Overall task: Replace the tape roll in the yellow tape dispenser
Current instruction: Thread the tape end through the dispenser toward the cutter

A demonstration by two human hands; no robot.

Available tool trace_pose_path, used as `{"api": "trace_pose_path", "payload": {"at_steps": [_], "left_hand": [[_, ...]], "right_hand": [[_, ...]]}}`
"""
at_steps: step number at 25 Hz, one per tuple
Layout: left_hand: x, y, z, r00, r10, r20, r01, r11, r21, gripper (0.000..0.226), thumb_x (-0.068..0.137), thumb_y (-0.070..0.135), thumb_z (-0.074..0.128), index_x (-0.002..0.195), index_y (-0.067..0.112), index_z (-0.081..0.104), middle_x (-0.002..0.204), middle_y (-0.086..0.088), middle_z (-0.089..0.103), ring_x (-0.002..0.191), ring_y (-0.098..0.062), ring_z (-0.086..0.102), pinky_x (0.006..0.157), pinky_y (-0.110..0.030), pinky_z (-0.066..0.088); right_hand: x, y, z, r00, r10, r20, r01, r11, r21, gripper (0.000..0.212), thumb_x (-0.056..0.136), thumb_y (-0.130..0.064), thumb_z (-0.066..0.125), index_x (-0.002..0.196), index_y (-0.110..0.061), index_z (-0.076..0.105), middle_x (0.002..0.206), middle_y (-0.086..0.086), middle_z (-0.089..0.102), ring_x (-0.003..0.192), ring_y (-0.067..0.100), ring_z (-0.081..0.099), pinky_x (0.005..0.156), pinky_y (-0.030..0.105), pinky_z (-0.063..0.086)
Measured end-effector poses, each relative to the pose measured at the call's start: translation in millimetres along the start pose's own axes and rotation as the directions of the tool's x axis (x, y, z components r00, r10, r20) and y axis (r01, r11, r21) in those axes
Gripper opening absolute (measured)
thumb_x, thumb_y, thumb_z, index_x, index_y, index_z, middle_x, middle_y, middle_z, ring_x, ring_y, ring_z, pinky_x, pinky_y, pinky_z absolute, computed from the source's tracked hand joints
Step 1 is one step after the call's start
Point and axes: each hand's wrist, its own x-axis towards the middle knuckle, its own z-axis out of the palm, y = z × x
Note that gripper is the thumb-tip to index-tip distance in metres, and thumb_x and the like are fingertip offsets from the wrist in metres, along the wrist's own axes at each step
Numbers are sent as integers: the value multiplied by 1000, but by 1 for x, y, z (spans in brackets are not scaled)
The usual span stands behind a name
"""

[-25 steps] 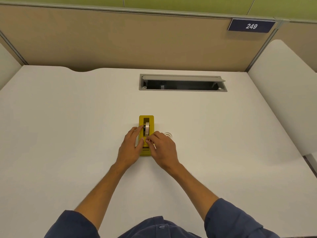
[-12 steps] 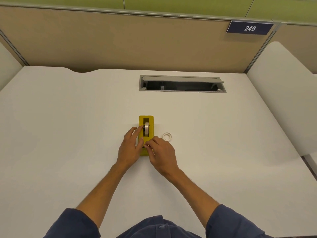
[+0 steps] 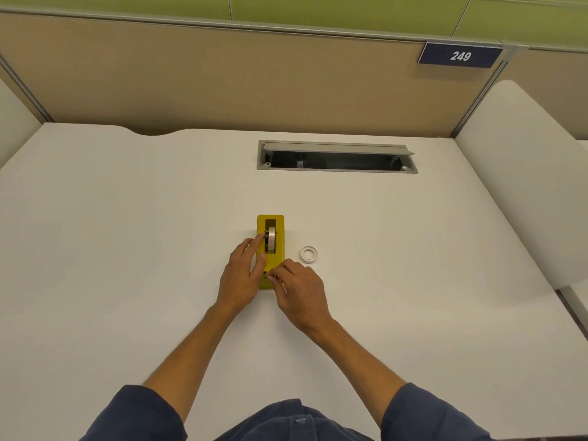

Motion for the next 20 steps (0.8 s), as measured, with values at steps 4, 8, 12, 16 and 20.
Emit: {"api": "trace_pose_path", "payload": {"at_steps": [4, 8, 12, 16, 20], "left_hand": [[-1, 2, -1, 1000, 2, 3, -2, 1000, -13, 49, 97, 41, 34, 145, 35, 25, 154, -3, 30, 141, -23, 30, 110, -41, 31], [-5, 9, -2, 994, -22, -105, 3, 983, -181, 45, 92, 44, 42, 132, 24, 48, 150, -3, 38, 138, -22, 36, 110, -45, 36], [-4, 17, 0, 982, -141, -125, 105, 960, -259, 15, 89, 36, 59, 91, 21, 61, 144, -2, 44, 132, -22, 41, 105, -47, 40], [-3, 15, 2, 975, -216, -43, 191, 925, -329, 19, 86, 32, 64, 83, 13, 67, 143, -3, 46, 129, -25, 44, 104, -45, 42], [-5, 22, 0, 971, -235, -32, 205, 899, -386, 18, 87, 26, 63, 83, 10, 68, 142, -2, 47, 125, -26, 48, 100, -42, 46]], "right_hand": [[-2, 4, 5, 1000, -13, 6, 13, 1000, -22, 8, 87, -19, 69, 92, -13, 69, 85, 3, 68, 68, 19, 60, 53, 36, 53], [-3, 4, 6, 999, -34, 3, 34, 999, -36, 9, 86, -20, 70, 92, -14, 70, 86, 3, 68, 68, 19, 61, 52, 34, 53], [-4, 4, 5, 999, -45, -13, 44, 998, -34, 10, 85, -16, 71, 95, -14, 70, 87, 2, 68, 69, 19, 61, 52, 35, 53], [-3, 3, 3, 997, -58, -49, 57, 998, -18, 12, 84, -14, 71, 96, -14, 69, 88, 2, 68, 69, 18, 61, 51, 34, 52], [-3, 4, 1, 996, -57, -63, 56, 998, -24, 12, 84, -14, 72, 95, -14, 69, 86, 1, 68, 68, 18, 60, 50, 33, 51]]}}
